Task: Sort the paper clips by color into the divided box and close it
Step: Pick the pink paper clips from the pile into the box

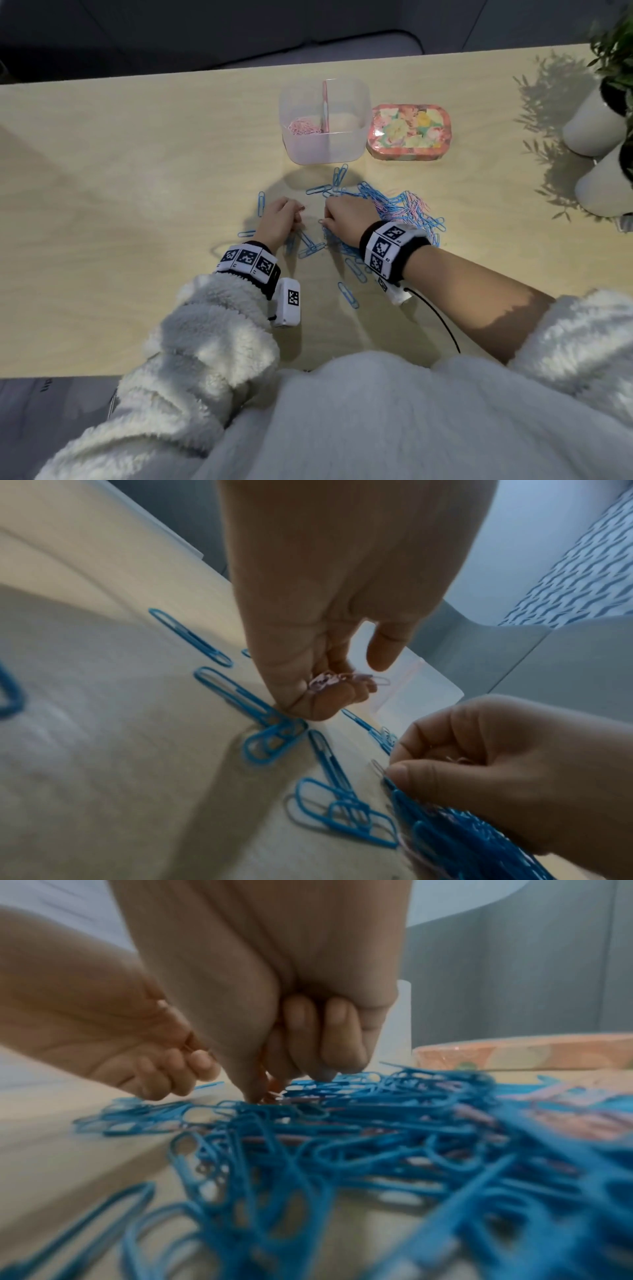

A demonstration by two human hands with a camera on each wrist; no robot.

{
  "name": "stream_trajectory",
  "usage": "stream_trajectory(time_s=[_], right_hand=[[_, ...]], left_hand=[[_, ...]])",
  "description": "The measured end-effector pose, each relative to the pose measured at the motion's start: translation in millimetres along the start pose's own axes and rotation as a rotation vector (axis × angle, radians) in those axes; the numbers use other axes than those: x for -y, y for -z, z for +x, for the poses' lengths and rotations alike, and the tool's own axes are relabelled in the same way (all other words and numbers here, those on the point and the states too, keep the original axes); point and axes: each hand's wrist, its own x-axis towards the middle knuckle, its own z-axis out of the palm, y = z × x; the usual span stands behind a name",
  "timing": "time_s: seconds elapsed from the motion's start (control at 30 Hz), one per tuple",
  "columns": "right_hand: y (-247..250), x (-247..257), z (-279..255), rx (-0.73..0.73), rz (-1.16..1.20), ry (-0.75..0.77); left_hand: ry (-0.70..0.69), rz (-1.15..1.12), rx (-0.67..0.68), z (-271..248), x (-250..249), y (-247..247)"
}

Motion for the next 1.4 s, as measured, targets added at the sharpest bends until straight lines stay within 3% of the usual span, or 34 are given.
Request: stream_trajectory(time_s=[0.13, 0.3, 0.4, 0.47, 0.57, 0.63, 0.73, 0.8, 0.97, 1.07, 1.2, 1.4], right_hand=[[-2.6, -15.3, -15.1, -0.020, -0.011, 0.010], [5.9, -55.2, -39.2, -0.216, 0.705, -0.181], [15.0, -71.3, -43.5, -0.223, 1.173, -0.390], [21.5, -74.5, -42.5, -0.226, 1.333, -0.435], [25.3, -67.4, -34.0, -0.167, 1.135, -0.408], [22.0, -58.8, -24.1, -0.178, 0.882, -0.284], [10.3, -47.7, -12.7, -0.112, 0.393, -0.176], [4.1, -47.6, -9.1, -0.087, 0.250, -0.154], [12.1, -69.9, -15.0, -0.184, 0.305, -0.282], [17.4, -70.6, -18.4, -0.231, 0.247, -0.241], [15.1, -50.2, -6.6, -0.156, 0.174, -0.134], [14.1, -43.7, 12.8, 0.027, 0.204, -0.134]], left_hand=[[-0.061, 0.069, 0.032, 2.6, -6.3, -12.6], [-0.101, 0.137, 0.109, 12.1, -13.2, -27.7], [-0.110, 0.255, 0.116, 14.7, -17.5, -36.2], [-0.182, 0.441, 0.071, 14.4, -19.2, -40.7], [-0.336, 0.661, 0.041, 9.9, -23.3, -46.1], [-0.435, 0.790, 0.045, 11.2, -24.4, -47.4], [-0.429, 0.846, 0.076, 13.1, -27.2, -43.0], [-0.397, 0.840, 0.074, 13.2, -27.3, -36.6], [-0.338, 0.658, 0.026, 7.4, -17.0, -8.7], [-0.280, 0.491, 0.026, 6.7, -9.5, -1.3], [-0.201, 0.360, 0.063, 7.0, -8.2, -6.1], [0.115, 0.050, 0.123, 3.7, -18.9, -18.4]])
